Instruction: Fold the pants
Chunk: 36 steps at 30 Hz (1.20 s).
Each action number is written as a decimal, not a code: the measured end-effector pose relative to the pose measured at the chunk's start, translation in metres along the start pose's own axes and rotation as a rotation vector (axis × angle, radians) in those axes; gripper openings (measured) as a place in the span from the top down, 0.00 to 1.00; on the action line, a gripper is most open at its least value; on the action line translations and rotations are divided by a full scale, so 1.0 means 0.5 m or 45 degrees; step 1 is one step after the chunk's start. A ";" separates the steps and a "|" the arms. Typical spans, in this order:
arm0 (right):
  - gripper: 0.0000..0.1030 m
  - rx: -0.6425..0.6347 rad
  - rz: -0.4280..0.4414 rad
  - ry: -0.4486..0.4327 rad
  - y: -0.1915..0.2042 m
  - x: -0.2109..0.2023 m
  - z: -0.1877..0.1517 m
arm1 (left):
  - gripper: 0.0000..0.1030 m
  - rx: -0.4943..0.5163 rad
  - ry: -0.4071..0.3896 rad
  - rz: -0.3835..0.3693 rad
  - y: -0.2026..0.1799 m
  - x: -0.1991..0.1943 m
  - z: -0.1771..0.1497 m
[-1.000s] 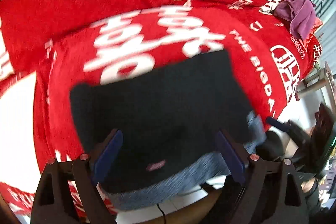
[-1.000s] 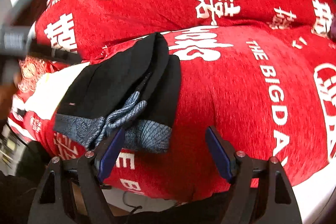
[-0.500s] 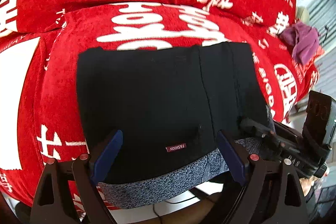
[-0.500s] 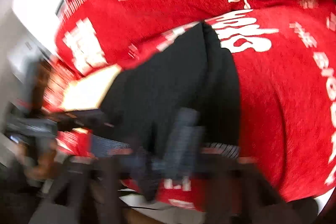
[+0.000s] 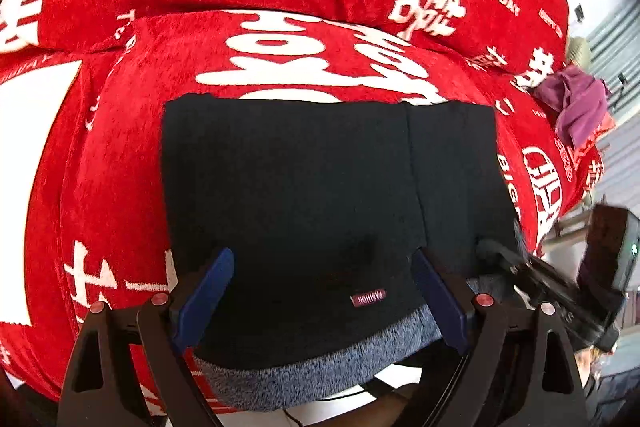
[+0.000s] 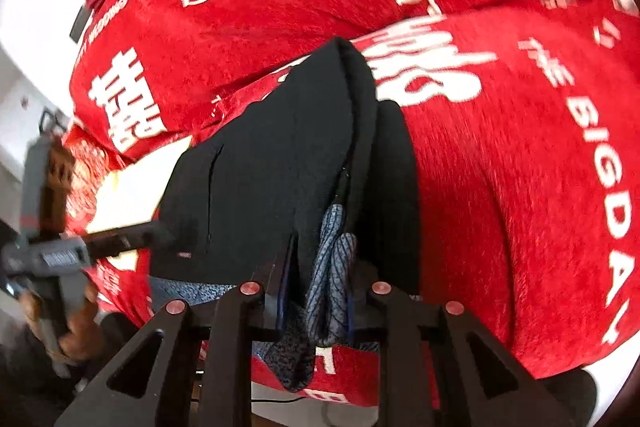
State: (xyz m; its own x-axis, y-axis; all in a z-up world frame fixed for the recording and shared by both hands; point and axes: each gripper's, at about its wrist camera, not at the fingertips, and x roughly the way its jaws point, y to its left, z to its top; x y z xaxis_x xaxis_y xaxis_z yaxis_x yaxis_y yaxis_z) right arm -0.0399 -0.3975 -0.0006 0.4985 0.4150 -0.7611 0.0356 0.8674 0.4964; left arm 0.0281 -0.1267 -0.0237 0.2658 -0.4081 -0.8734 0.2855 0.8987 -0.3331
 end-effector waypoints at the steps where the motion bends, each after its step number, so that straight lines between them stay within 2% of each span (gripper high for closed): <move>1: 0.80 0.011 0.001 0.001 0.001 -0.003 0.003 | 0.11 -0.003 0.018 0.006 0.004 0.009 0.000; 6: 0.77 0.133 -0.017 0.026 -0.026 0.005 -0.021 | 0.11 0.127 0.021 0.096 -0.021 0.024 -0.007; 8: 0.67 0.142 -0.023 0.033 -0.032 -0.006 -0.014 | 0.11 0.128 0.009 0.097 -0.024 0.010 -0.005; 9: 0.52 0.126 -0.085 0.044 -0.027 -0.014 -0.005 | 0.11 0.111 -0.006 0.079 -0.020 0.001 -0.003; 10: 0.41 0.088 -0.197 0.022 -0.015 -0.028 0.008 | 0.11 0.084 -0.028 0.058 -0.013 -0.008 0.000; 11: 0.39 0.026 -0.274 -0.047 0.001 -0.049 0.018 | 0.11 0.051 -0.055 0.035 -0.004 -0.015 0.005; 12: 0.32 -0.077 -0.303 -0.154 0.028 -0.078 0.032 | 0.11 0.027 -0.070 0.021 0.005 -0.019 0.010; 13: 0.20 -0.138 -0.306 -0.207 0.047 -0.090 0.040 | 0.11 -0.004 -0.078 0.016 0.014 -0.019 0.018; 14: 0.17 -0.222 -0.320 -0.251 0.068 -0.096 0.049 | 0.11 -0.044 -0.082 0.010 0.024 -0.017 0.030; 17: 0.17 -0.436 -0.192 -0.250 0.140 -0.064 0.090 | 0.11 -0.147 -0.090 -0.045 0.055 -0.005 0.074; 19: 0.17 -0.518 -0.145 -0.222 0.164 -0.018 0.121 | 0.11 -0.194 -0.082 -0.069 0.074 0.010 0.102; 21: 0.17 -0.476 -0.111 -0.140 0.153 0.043 0.158 | 0.11 -0.207 -0.026 -0.072 0.087 0.041 0.122; 22: 0.17 -0.410 -0.111 -0.062 0.128 0.081 0.175 | 0.11 -0.206 0.014 -0.071 0.092 0.059 0.128; 24: 0.17 -0.259 -0.110 0.068 0.073 0.134 0.191 | 0.11 -0.186 0.029 -0.057 0.089 0.073 0.129; 25: 0.17 -0.190 -0.073 0.100 0.042 0.147 0.186 | 0.10 -0.168 0.031 -0.047 0.084 0.074 0.128; 27: 0.17 -0.174 0.001 0.070 0.018 0.145 0.178 | 0.03 -0.135 0.047 -0.058 0.077 0.089 0.125; 32: 0.16 -0.285 -0.085 0.073 0.035 0.157 0.157 | 0.02 -0.038 0.059 0.031 0.052 0.109 0.125; 34: 0.16 -0.307 -0.116 0.087 0.047 0.162 0.159 | 0.02 -0.027 0.057 0.048 0.046 0.089 0.127; 36: 0.16 -0.317 -0.179 0.117 0.063 0.147 0.166 | 0.02 -0.037 0.004 0.069 0.043 0.043 0.118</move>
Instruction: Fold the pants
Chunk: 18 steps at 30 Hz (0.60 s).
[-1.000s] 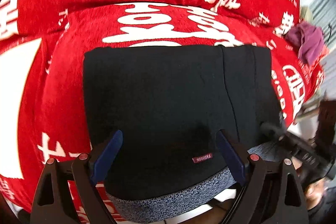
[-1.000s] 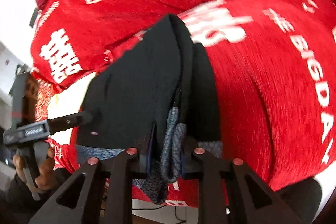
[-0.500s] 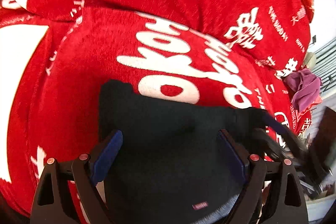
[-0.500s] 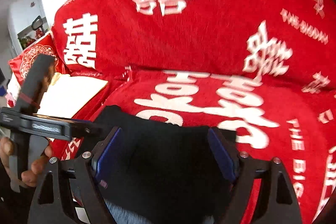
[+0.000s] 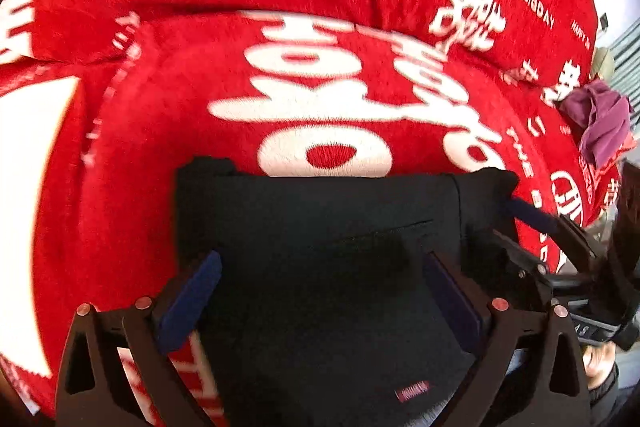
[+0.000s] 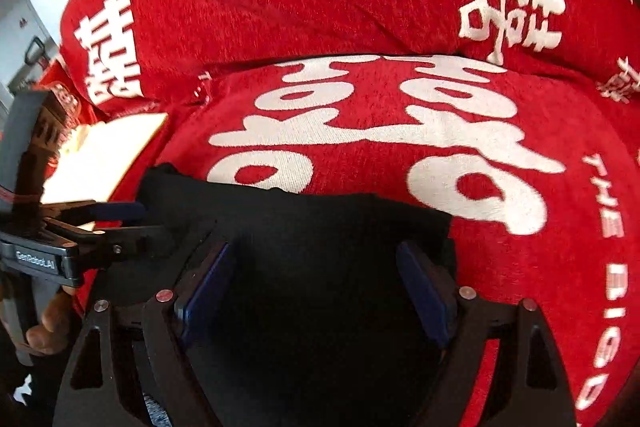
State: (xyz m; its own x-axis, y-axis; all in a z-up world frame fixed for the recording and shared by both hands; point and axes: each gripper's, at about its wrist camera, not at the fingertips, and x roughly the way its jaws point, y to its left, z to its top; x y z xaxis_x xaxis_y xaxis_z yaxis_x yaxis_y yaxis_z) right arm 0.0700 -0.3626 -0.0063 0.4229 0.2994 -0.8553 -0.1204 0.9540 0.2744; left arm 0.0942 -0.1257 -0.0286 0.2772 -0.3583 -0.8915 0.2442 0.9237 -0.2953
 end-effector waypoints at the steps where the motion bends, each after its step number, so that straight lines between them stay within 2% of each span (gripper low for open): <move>1: 0.16 0.008 -0.043 0.005 0.005 -0.013 0.000 | 0.02 0.002 -0.038 -0.002 0.001 -0.031 -0.016; 3: 0.16 -0.044 -0.096 -0.037 0.031 -0.063 -0.022 | 0.02 0.008 -0.086 -0.020 0.004 -0.066 -0.059; 5: 0.13 -0.108 -0.137 -0.079 0.062 -0.101 -0.062 | 0.02 0.023 -0.089 -0.003 0.007 -0.074 -0.106; 7: 0.07 -0.176 -0.154 -0.090 0.090 -0.121 -0.116 | 0.02 0.076 -0.057 0.054 0.009 -0.050 -0.151; 8: 0.07 -0.207 -0.184 -0.080 0.101 -0.119 -0.149 | 0.02 0.097 -0.019 0.102 0.014 -0.024 -0.169; 9: 0.05 -0.221 -0.214 -0.058 0.103 -0.108 -0.169 | 0.00 0.089 0.021 0.111 0.029 0.006 -0.180; 10: 0.00 -0.228 -0.247 -0.016 0.101 -0.090 -0.188 | 0.00 0.038 0.023 0.053 0.045 0.012 -0.184; 11: 0.00 -0.214 -0.283 0.035 0.093 -0.067 -0.201 | 0.00 -0.082 0.045 -0.017 0.074 0.008 -0.184; 12: 0.00 -0.187 -0.289 0.058 0.083 -0.055 -0.211 | 0.00 -0.145 0.060 -0.031 0.086 0.001 -0.184; 13: 0.00 -0.165 -0.278 0.046 0.080 -0.060 -0.211 | 0.00 -0.198 0.050 -0.043 0.099 -0.013 -0.184; 15: 0.00 -0.118 -0.273 0.037 0.073 -0.083 -0.203 | 0.00 -0.209 -0.071 -0.070 0.119 -0.064 -0.196; 18: 0.00 -0.089 -0.289 -0.051 0.072 -0.128 -0.204 | 0.00 -0.199 -0.134 0.011 0.141 -0.095 -0.223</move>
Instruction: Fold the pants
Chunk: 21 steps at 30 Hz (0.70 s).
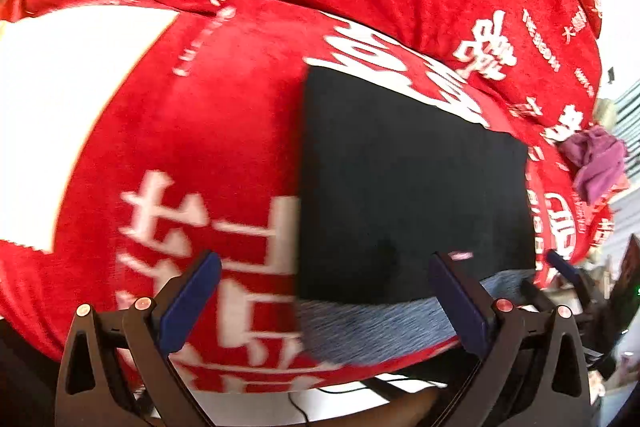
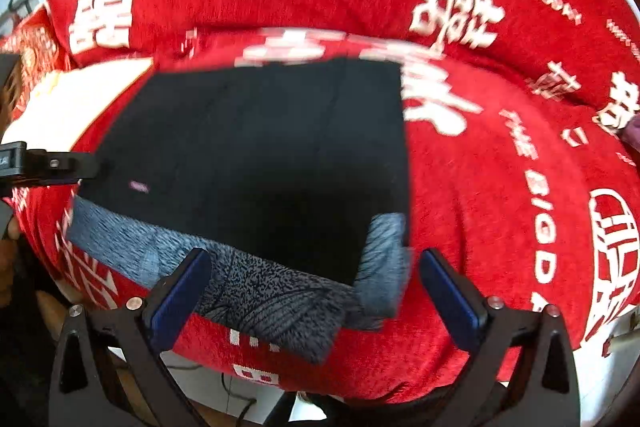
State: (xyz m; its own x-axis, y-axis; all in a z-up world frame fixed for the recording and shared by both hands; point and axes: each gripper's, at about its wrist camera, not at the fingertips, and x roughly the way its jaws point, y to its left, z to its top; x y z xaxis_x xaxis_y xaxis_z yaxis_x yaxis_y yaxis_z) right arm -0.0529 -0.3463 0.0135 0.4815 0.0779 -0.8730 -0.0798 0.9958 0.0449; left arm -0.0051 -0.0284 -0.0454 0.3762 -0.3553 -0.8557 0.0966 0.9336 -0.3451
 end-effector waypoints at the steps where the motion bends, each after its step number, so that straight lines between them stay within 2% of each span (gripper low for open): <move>1: 0.00 0.011 0.005 -0.020 -0.002 -0.008 -0.003 | 0.00 0.008 0.017 0.033 0.007 0.004 -0.008; 2: 0.00 0.020 0.012 -0.031 -0.003 -0.012 -0.006 | 0.00 0.015 0.048 0.068 0.012 0.016 -0.017; 4: 0.00 0.015 -0.002 0.020 0.000 0.011 -0.021 | 0.00 0.031 0.090 0.102 0.012 0.036 -0.030; 6: 0.00 0.018 -0.045 0.140 0.003 0.055 -0.035 | 0.00 0.046 0.078 0.121 0.005 0.032 -0.033; 8: 0.00 0.096 0.020 0.166 -0.011 0.063 -0.045 | 0.00 0.074 0.046 0.117 -0.003 0.007 -0.029; 11: 0.00 0.149 0.032 0.119 -0.024 0.031 -0.045 | 0.00 0.111 0.009 0.115 -0.025 -0.013 -0.025; 17: 0.00 0.164 0.024 -0.060 -0.034 -0.041 -0.034 | 0.00 0.154 0.063 0.101 -0.083 0.009 -0.011; 21: 0.00 0.211 0.033 -0.138 -0.043 -0.061 -0.029 | 0.00 0.205 0.063 0.171 -0.113 0.024 -0.007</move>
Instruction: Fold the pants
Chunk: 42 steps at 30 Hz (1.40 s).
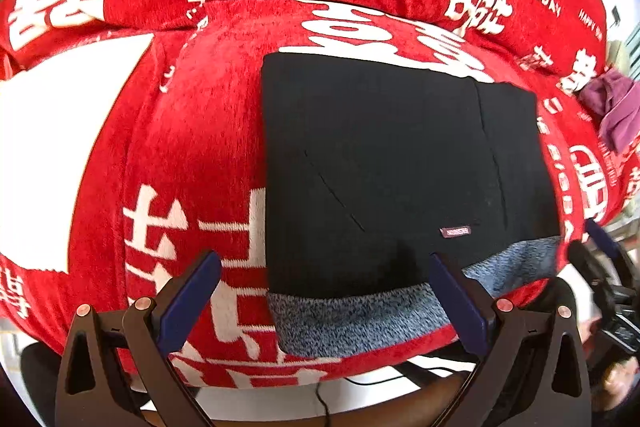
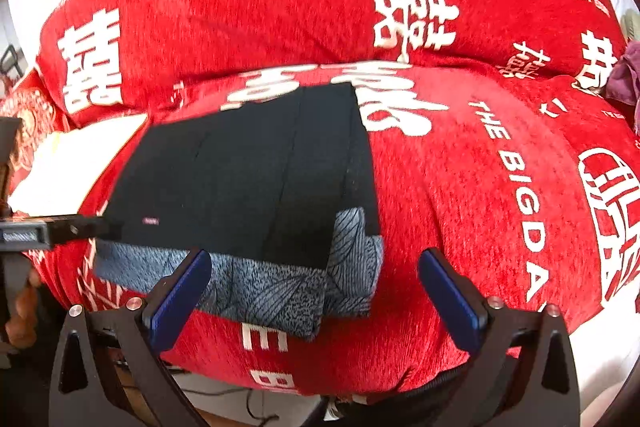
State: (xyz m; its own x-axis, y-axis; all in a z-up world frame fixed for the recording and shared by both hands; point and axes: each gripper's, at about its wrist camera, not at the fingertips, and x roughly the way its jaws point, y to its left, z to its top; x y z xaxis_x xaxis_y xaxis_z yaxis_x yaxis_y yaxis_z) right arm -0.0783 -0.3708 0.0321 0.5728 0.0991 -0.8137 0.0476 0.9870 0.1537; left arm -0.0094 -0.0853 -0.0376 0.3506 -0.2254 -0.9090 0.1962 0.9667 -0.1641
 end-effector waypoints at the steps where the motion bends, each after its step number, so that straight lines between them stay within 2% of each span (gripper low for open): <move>1: 0.00 0.005 0.000 -0.008 0.001 0.000 0.002 | 0.00 0.009 -0.003 0.022 -0.004 0.003 0.000; 4: 0.00 0.015 0.000 -0.009 -0.003 0.004 0.000 | 0.00 0.025 0.010 0.075 -0.011 0.016 0.002; 9: 0.00 0.019 0.005 0.073 -0.015 0.025 0.004 | 0.00 0.023 0.014 0.050 -0.012 0.023 0.007; 17: 0.00 0.014 -0.007 0.133 -0.037 0.035 0.017 | 0.00 0.021 0.024 0.004 -0.007 0.037 0.010; 23: 0.00 0.041 0.000 0.172 -0.065 0.049 0.023 | 0.00 -0.014 0.053 -0.124 0.021 0.061 0.010; 28: 0.00 0.104 0.082 0.220 -0.090 0.080 0.023 | 0.00 -0.102 0.107 -0.269 0.049 0.083 0.010; 34: 0.00 0.157 0.119 0.222 -0.102 0.091 0.037 | 0.00 -0.129 0.128 -0.305 0.052 0.098 0.013; 36: 0.00 0.234 0.111 0.174 -0.102 0.056 0.060 | 0.00 -0.136 0.139 -0.308 0.052 0.103 0.016; 38: 0.00 0.311 0.059 0.132 -0.096 0.006 0.098 | 0.00 -0.135 0.144 -0.299 0.050 0.104 0.017; 40: 0.00 0.408 -0.001 0.042 -0.075 -0.082 0.153 | 0.00 -0.121 0.138 -0.274 0.045 0.101 0.018; 42: 0.00 0.471 0.044 -0.033 -0.036 -0.188 0.220 | 0.00 -0.103 0.126 -0.231 0.037 0.096 0.018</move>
State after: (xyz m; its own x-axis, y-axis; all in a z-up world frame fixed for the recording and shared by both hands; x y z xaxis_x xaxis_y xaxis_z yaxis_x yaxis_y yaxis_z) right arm -0.0428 -0.4119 0.1673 0.5997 0.1240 -0.7905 0.3173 0.8701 0.3772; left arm 0.0195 -0.0794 -0.0809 0.2237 -0.3878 -0.8942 0.1724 0.9187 -0.3553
